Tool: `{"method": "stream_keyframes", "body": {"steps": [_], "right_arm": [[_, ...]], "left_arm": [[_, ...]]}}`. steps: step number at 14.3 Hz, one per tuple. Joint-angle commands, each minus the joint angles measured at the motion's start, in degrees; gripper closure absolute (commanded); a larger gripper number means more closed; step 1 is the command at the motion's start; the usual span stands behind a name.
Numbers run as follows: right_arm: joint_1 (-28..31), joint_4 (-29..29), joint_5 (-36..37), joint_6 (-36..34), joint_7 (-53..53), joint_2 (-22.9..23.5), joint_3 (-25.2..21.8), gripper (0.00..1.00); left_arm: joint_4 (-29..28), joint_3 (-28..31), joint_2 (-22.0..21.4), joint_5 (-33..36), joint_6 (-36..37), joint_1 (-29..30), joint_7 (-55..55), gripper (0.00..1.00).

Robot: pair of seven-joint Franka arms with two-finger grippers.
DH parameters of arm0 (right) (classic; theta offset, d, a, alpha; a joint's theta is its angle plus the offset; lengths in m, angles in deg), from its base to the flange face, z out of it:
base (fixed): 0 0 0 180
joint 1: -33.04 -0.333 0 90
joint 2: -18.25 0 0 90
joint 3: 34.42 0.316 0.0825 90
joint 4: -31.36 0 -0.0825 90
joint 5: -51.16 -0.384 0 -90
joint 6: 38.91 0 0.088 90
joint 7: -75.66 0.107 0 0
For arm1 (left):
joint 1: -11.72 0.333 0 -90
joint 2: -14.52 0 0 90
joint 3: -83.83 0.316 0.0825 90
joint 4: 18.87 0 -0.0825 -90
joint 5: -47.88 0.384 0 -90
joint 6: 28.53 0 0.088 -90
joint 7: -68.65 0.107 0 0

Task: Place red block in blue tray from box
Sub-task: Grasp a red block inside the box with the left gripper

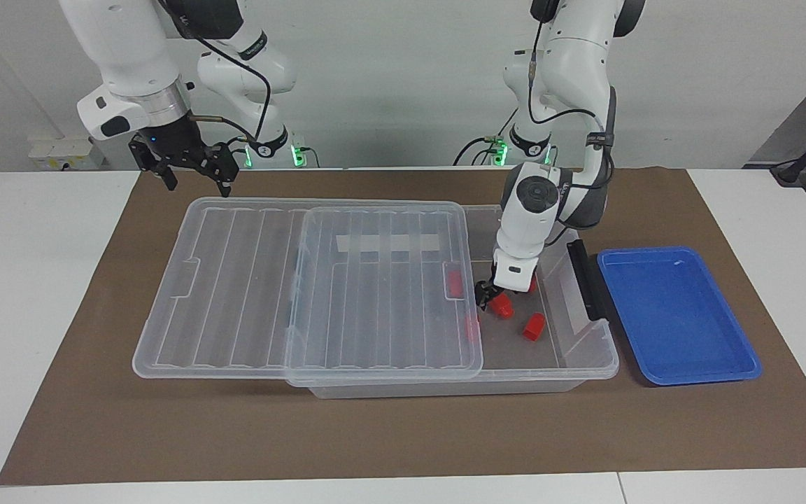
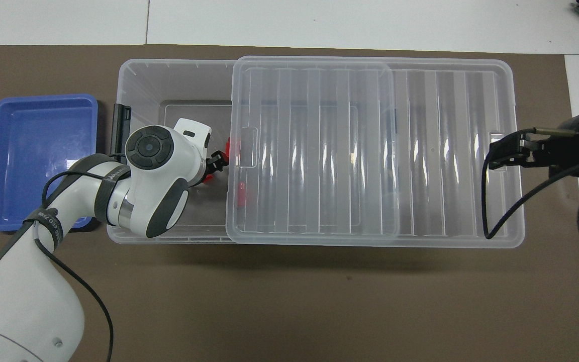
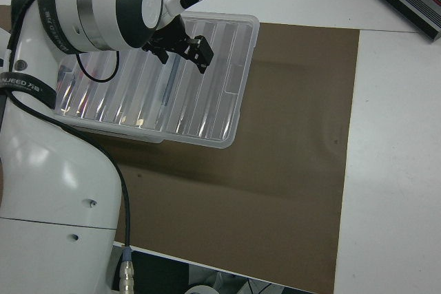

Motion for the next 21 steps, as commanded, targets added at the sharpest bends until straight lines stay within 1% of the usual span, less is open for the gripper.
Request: {"method": "stream_keyframes", "body": {"steps": [1, 6, 7, 9, 13, 14, 15, 17, 18, 19, 20, 21], "right_arm": [[0.63, -0.79, -1.0, -0.27, -1.55, -0.99, 0.0, 0.0], [0.63, -0.79, -1.0, -0.27, -1.55, -0.99, 0.0, 0.0], [0.63, -0.79, -1.0, -0.27, -1.55, -0.99, 0.0, 0.0], [0.63, -0.79, -1.0, -0.27, -1.55, -0.99, 0.0, 0.0], [0.63, -0.88, -1.09, 0.34, -1.64, -0.9, 0.0, 0.0], [0.71, -0.88, -1.09, 0.6, -1.64, -0.9, 0.0, 0.02], [0.63, -1.4, -1.0, 1.74, -1.73, -0.99, -0.09, 0.14], [2.46, -2.45, -1.0, 4.11, -1.99, -0.99, -0.09, 0.15], [2.91, -3.07, -1.0, 4.82, -2.6, -0.99, -0.09, 0.18], [3.17, -4.03, -1.0, 6.39, -2.78, -0.99, -0.09, 0.36], [3.61, -5.43, -1.0, 8.58, -2.69, -1.16, -0.09, 0.65], [3.79, -6.75, -1.0, 10.86, -2.61, -1.34, -0.18, 1.0]], "left_arm": [[-2.04, 0.87, -0.34, 1.57, -2.63, -0.98, -1.19, 0.16], [-1.61, 0.87, -0.34, 2.36, -1.84, -0.89, -0.76, 0.74], [-1.17, 0.87, -0.34, 3.14, -0.71, -0.89, -0.67, 0.82], [2.86, 0.87, -0.34, 4.82, 4.63, -0.54, -0.49, 0.83], [14.45, 0.78, -1.48, 4.74, 20.8, -0.02, -0.14, 0.83], [17.53, 0.87, -1.75, 4.56, 25.1, 0.07, 0.21, 0.83], [20.86, 0.87, -1.84, 4.39, 29.32, 0.07, 0.73, 0.83], [26.23, 1.31, -1.93, 4.3, 36.45, 0.07, 2.57, 0.83], [28.52, 1.74, -1.93, 4.21, 39.53, 0.16, 4.76, 0.83], [30.37, 1.83, -1.93, 3.95, 42.52, 1.21, 7.22, 0.83], [31.78, 1.49, -1.93, 3.77, 45.33, 3.3, 10.55, 0.83], [32.58, 1.48, -2.01, 3.68, 47.1, 5.33, 15.54, 0.83]]}}
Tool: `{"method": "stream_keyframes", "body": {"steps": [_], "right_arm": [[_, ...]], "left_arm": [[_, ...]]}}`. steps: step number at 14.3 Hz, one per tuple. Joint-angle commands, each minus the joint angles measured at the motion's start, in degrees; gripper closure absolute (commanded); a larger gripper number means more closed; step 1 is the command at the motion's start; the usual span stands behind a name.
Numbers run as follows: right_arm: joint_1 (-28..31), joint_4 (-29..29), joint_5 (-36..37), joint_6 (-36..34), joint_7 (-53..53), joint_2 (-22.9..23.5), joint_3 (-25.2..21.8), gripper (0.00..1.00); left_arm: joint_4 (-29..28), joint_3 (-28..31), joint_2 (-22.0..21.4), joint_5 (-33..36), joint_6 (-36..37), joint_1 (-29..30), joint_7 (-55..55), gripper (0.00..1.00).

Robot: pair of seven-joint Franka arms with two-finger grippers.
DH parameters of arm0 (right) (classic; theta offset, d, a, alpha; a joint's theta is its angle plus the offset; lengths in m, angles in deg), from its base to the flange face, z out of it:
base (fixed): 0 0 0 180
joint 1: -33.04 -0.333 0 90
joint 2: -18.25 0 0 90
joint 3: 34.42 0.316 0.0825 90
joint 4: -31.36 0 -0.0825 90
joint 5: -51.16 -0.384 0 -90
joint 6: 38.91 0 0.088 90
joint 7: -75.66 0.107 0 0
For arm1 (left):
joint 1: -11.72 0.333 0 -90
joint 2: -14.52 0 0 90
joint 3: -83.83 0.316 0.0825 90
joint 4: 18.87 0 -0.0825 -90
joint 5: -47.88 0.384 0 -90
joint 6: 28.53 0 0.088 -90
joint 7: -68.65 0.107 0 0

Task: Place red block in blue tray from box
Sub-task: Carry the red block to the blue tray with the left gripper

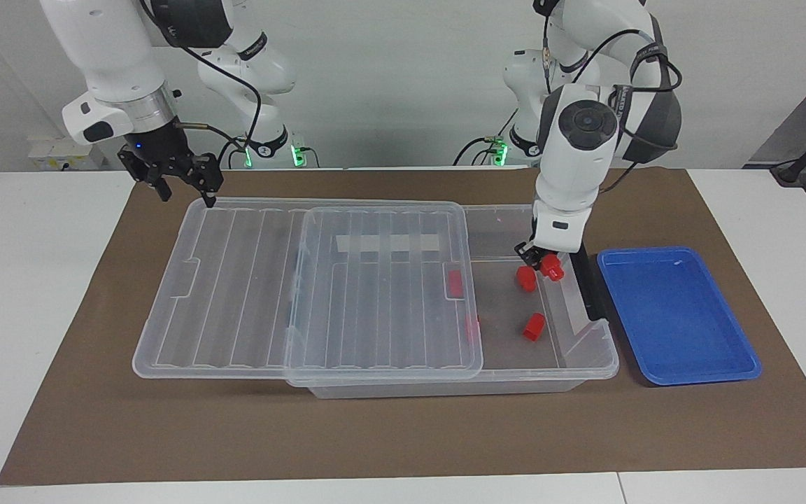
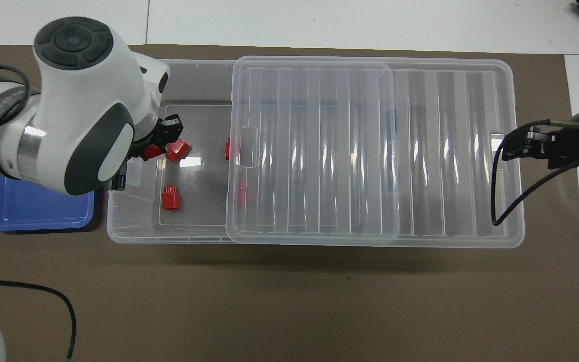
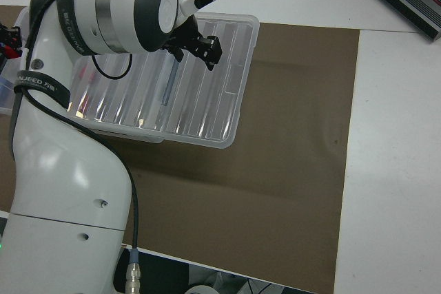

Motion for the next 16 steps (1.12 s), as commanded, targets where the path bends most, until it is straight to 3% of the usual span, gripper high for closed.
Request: {"method": "stream_keyframes", "body": {"steps": [1, 7, 12, 16], "right_arm": [[2.01, -5.66, -0.95, 6.44, -1.41, -1.8, -0.02, 1.0], [7.55, -9.72, 0.02, 14.54, -3.33, 0.3, -0.02, 1.0], [10.81, -10.42, 2.29, 19.73, -5.45, 3.99, -0.02, 1.0], [11.34, -12.08, 2.57, 20.78, -5.46, 4.79, -0.02, 1.0]], "left_arm": [[3.23, 0.33, 0.35, 0.03, 4.99, 5.68, 13.32, 0.83], [0.26, -0.01, -1.68, -0.23, 0.09, 21.59, 42.35, 0.83], [-19.94, -0.01, -8.18, -0.76, -21.42, 27.67, 50.02, 0.84], [-25.33, -0.01, -5.74, -1.11, -32.07, 28.12, 51.96, 0.84]]}}
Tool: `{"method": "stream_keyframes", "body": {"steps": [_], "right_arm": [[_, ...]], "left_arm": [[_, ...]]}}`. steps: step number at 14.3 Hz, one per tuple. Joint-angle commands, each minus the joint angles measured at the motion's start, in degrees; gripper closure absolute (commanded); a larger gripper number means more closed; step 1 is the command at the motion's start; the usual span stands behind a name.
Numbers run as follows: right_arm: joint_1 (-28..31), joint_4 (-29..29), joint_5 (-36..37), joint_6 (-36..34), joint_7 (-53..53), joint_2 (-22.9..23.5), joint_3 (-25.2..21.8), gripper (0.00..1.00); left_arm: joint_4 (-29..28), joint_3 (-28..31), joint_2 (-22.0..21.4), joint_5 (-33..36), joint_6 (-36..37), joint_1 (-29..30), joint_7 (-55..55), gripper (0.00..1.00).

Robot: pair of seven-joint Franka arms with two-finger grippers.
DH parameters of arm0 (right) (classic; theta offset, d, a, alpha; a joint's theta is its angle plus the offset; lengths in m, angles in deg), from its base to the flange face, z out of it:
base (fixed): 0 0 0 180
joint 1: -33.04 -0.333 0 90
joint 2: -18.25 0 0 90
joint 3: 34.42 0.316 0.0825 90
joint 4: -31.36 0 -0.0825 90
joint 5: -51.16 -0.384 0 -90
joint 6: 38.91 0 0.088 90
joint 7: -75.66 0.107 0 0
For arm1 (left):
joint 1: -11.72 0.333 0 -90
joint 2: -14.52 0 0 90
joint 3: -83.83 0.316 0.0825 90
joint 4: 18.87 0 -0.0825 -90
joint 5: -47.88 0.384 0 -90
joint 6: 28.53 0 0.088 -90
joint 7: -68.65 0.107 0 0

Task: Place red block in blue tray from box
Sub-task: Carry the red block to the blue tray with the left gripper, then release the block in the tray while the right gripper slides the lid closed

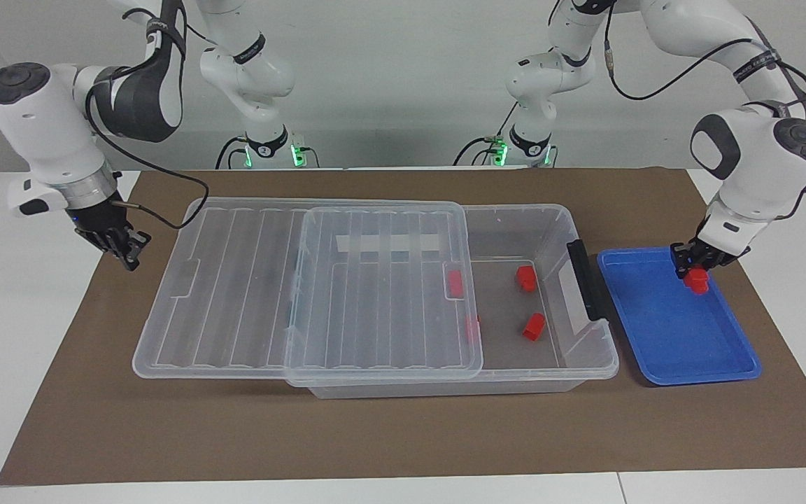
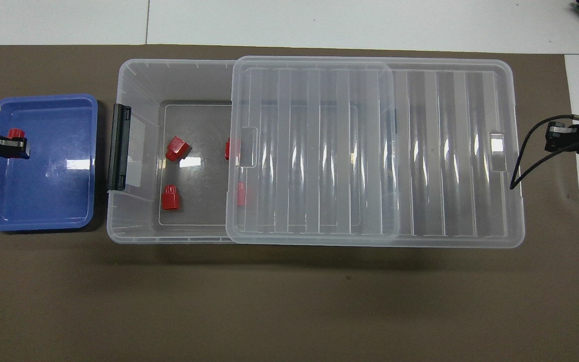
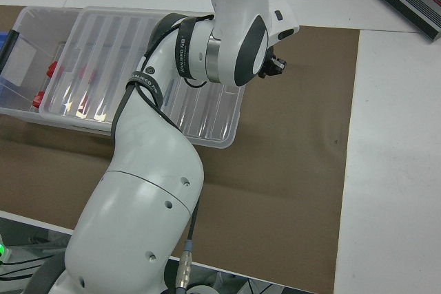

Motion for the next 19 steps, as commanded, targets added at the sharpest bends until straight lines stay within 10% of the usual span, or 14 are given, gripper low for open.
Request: {"method": "stream_keyframes", "body": {"steps": [1, 19], "right_arm": [[0.63, -2.85, 0.51, 2.88, -1.44, -0.35, 0.3, 1.0], [-13.25, -3.92, 0.16, 2.02, -1.18, 0.17, 0.83, 1.0]], "left_arm": [[-5.08, -0.55, -0.05, -2.05, -6.58, 0.54, 1.5, 0.84], [-14.32, -0.55, 5.23, -5.49, -23.21, 2.12, 4.94, 0.83]]}}
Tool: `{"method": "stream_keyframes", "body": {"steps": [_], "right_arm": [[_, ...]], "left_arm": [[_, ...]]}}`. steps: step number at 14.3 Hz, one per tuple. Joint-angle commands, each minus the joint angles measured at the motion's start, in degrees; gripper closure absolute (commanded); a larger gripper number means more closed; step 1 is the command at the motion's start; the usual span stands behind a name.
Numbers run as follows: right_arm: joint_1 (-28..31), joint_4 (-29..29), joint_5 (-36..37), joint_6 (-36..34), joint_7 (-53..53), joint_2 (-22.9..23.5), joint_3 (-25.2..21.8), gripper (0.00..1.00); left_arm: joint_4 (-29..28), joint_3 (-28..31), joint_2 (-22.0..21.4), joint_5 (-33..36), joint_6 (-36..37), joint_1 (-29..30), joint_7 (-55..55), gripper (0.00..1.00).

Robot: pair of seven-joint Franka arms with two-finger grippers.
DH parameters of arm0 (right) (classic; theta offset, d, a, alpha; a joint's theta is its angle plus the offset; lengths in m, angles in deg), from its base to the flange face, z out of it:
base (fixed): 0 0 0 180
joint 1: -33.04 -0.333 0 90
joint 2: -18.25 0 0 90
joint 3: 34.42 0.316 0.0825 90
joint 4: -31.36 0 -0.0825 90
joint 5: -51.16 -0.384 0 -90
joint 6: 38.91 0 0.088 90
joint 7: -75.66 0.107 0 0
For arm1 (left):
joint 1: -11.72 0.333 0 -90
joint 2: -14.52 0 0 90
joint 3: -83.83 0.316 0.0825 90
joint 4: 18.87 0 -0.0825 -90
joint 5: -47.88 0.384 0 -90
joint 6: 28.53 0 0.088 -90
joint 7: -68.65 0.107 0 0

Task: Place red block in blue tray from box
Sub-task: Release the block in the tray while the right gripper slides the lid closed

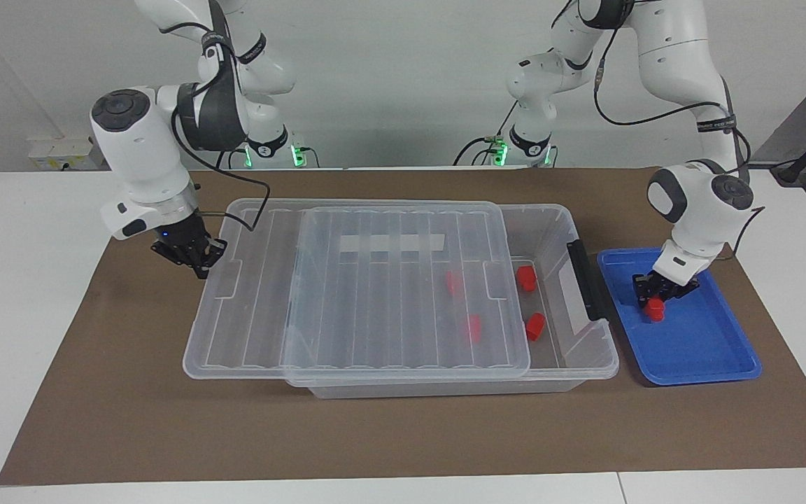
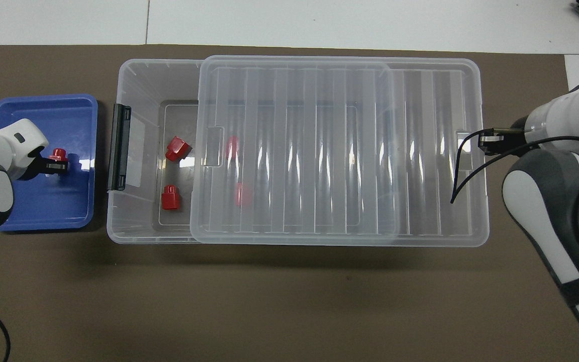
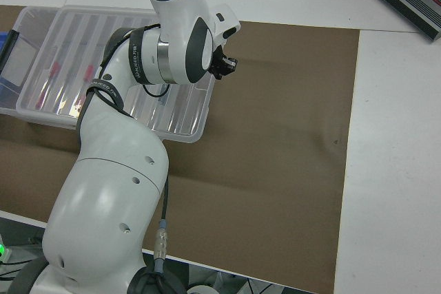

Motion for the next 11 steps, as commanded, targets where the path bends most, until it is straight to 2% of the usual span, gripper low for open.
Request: {"method": "stream_keyframes", "body": {"steps": [1, 3, 4, 7, 9, 11], "right_arm": [[-2.37, -0.69, -0.04, -0.54, -0.48, -0.45, 0.27, 1.0], [-3.87, -0.69, -0.56, -0.81, -0.47, -0.45, 0.27, 1.0], [-4.48, -0.69, -0.74, -1.07, -0.47, -0.45, 0.36, 1.0], [-6.51, -0.69, -0.83, -1.07, 0.23, -0.54, 0.45, 1.0], [-7.73, -0.86, -1.0, -1.07, 0.23, -0.62, 0.62, 1.0], [-8.96, -0.86, -1.35, -0.9, 0.23, -0.63, 0.62, 1.0]], "left_arm": [[-1.71, -0.15, -0.56, -1.1, -2.31, 0.08, -0.56, 0.81], [-2.32, -0.15, -0.65, -1.1, -3.27, 0.08, -0.56, 0.78], [-2.41, -0.15, -0.56, -1.01, -3.45, 0.08, -0.56, 0.64], [-2.33, -0.15, -0.65, -1.01, -3.36, -0.18, -0.56, 0.44], [-2.15, -0.15, -0.56, -1.01, -3.02, -0.18, -0.47, 0.4], [-1.19, -0.15, -0.65, -1.01, -2.05, -0.18, -0.56, 0.4]]}}
